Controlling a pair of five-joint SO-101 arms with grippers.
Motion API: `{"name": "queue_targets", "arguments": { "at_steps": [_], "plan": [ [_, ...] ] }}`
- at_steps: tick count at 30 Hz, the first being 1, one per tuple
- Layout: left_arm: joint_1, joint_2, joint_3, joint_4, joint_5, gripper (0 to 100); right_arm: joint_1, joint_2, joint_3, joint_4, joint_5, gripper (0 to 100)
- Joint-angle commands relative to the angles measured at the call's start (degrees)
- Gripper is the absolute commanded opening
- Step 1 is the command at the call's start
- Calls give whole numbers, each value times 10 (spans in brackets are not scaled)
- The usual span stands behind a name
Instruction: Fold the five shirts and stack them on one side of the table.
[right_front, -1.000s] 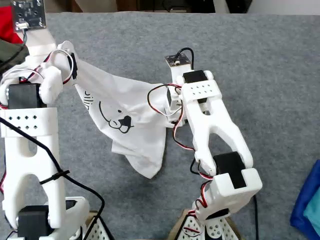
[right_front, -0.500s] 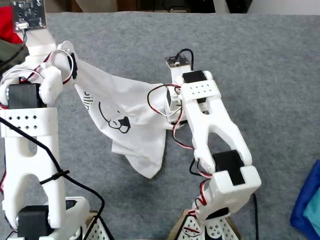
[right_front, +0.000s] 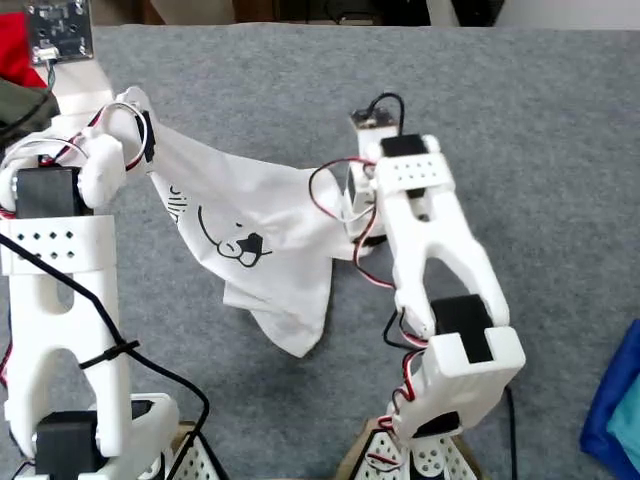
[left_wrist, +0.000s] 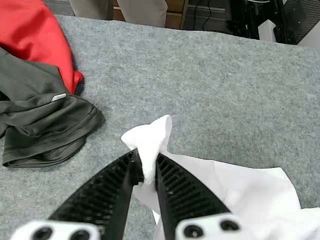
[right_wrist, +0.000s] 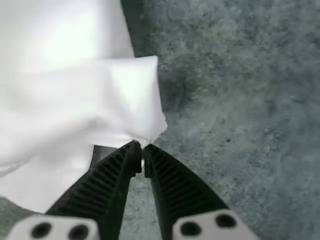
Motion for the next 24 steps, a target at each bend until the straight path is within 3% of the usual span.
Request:
{"name": "queue_targets", "arguments": {
  "at_steps": [1,8,15,24],
  "plan": [
    [-5,-7,-7,0,-2,20,10,-3,-102,72,20,5],
    [-6,-7,-36,4,-2,20,11,-3,-310,192,27,5],
    [-6,-29,-99,3,-2,20,40,-43,-443,194,27,5],
    [-5,-128,-140,4,-3,20,60,-203,-562,193,36,5]
  ]
}}
